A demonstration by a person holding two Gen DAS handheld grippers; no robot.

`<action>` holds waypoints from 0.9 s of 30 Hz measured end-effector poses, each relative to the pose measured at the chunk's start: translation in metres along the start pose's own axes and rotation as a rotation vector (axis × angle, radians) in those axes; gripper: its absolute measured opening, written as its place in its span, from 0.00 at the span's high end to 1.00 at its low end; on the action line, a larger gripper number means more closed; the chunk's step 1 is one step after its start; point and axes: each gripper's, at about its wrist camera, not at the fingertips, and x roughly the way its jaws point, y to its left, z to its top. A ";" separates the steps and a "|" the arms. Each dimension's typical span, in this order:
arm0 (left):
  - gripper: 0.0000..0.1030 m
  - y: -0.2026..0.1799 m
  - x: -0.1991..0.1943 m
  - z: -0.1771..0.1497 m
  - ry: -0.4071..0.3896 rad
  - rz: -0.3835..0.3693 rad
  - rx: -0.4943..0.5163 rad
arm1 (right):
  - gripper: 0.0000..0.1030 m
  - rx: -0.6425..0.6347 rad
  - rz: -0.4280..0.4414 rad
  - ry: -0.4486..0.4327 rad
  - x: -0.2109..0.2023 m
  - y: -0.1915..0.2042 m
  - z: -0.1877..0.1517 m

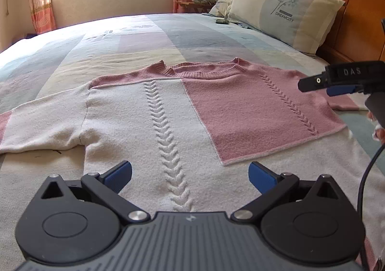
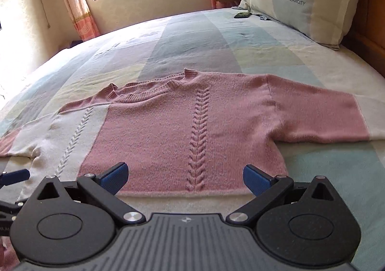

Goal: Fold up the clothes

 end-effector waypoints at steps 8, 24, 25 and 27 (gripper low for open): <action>0.01 0.024 0.002 0.007 -0.001 0.068 -0.078 | 0.00 0.156 0.098 0.124 0.098 -0.038 0.105; 0.01 0.041 0.020 -0.002 0.074 -0.026 -0.228 | 0.00 0.142 0.171 0.065 0.196 -0.013 0.122; 0.01 0.041 0.019 -0.002 0.074 -0.028 -0.231 | 0.00 0.157 0.170 0.058 0.193 -0.014 0.123; 0.01 0.042 0.018 -0.001 0.067 -0.028 -0.235 | 0.00 0.170 0.178 0.041 0.177 -0.017 0.123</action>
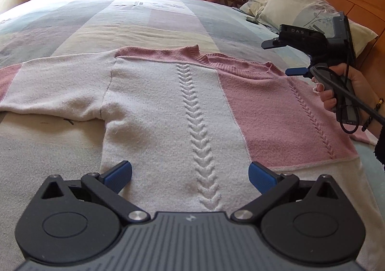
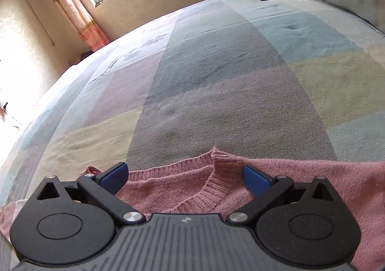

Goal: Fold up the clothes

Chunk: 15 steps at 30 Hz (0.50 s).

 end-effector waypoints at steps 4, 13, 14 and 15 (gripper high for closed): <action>0.01 -0.001 -0.002 0.001 -0.011 -0.011 -0.002 | 0.00 -0.047 0.048 -0.001 -0.042 0.004 -0.010; 0.01 -0.008 0.006 -0.004 0.015 -0.003 0.042 | 0.00 0.013 -0.026 0.062 -0.047 -0.038 -0.043; 0.01 -0.009 0.006 -0.004 0.016 -0.001 0.047 | 0.00 0.019 -0.017 0.035 -0.045 -0.043 -0.044; 0.01 -0.009 0.007 -0.004 0.017 0.002 0.052 | 0.00 0.023 -0.019 0.014 -0.043 -0.046 -0.044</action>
